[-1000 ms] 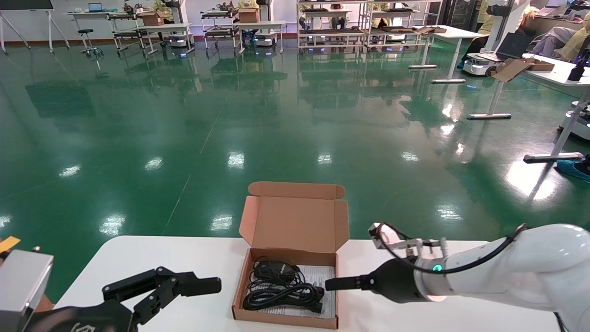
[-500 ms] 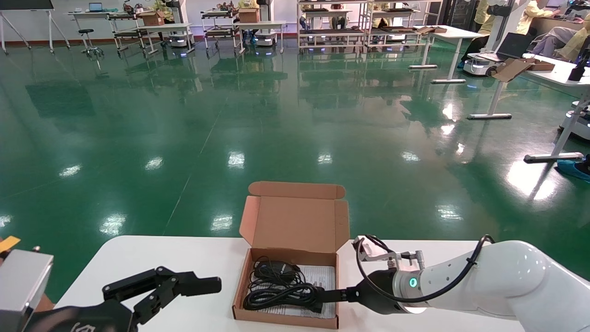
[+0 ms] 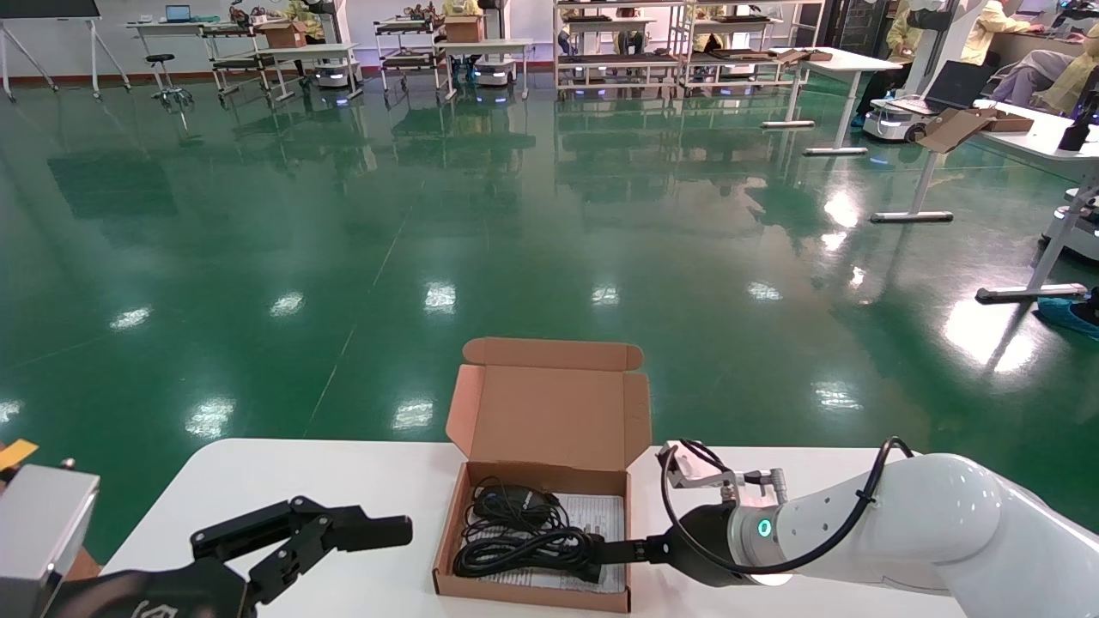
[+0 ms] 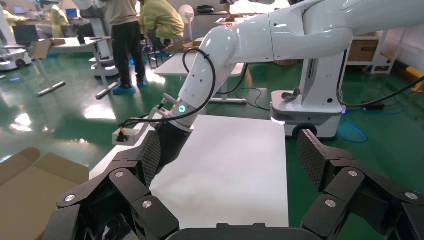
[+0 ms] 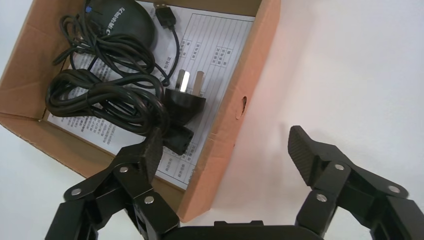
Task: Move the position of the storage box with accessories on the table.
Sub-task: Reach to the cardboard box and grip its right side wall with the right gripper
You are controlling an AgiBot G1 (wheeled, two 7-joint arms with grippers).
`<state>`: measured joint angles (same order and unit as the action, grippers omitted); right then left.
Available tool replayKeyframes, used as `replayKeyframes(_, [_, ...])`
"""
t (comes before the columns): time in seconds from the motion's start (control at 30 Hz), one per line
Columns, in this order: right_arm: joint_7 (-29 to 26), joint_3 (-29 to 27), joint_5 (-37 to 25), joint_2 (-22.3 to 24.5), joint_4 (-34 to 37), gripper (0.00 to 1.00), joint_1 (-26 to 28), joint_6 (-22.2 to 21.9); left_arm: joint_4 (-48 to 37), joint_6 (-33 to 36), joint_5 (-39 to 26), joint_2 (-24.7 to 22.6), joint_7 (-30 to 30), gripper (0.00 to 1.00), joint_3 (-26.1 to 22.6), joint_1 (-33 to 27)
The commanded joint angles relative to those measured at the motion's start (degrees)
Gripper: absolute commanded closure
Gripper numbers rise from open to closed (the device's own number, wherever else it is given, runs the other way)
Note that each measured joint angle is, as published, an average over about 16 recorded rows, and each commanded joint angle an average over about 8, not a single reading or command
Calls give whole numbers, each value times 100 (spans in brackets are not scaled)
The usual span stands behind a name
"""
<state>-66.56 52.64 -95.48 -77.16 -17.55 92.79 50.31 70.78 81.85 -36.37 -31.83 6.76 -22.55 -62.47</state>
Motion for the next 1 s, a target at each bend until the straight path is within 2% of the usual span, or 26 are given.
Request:
replayKeyframes(0.03, [-39,33,1,8,-27,100,0,-1,0,0,0,0,0,0,0,0])
replayKeyframes(1.0, [-89,233,83,73,2,100,88,128,0,0,0,0,0,0,0,0])
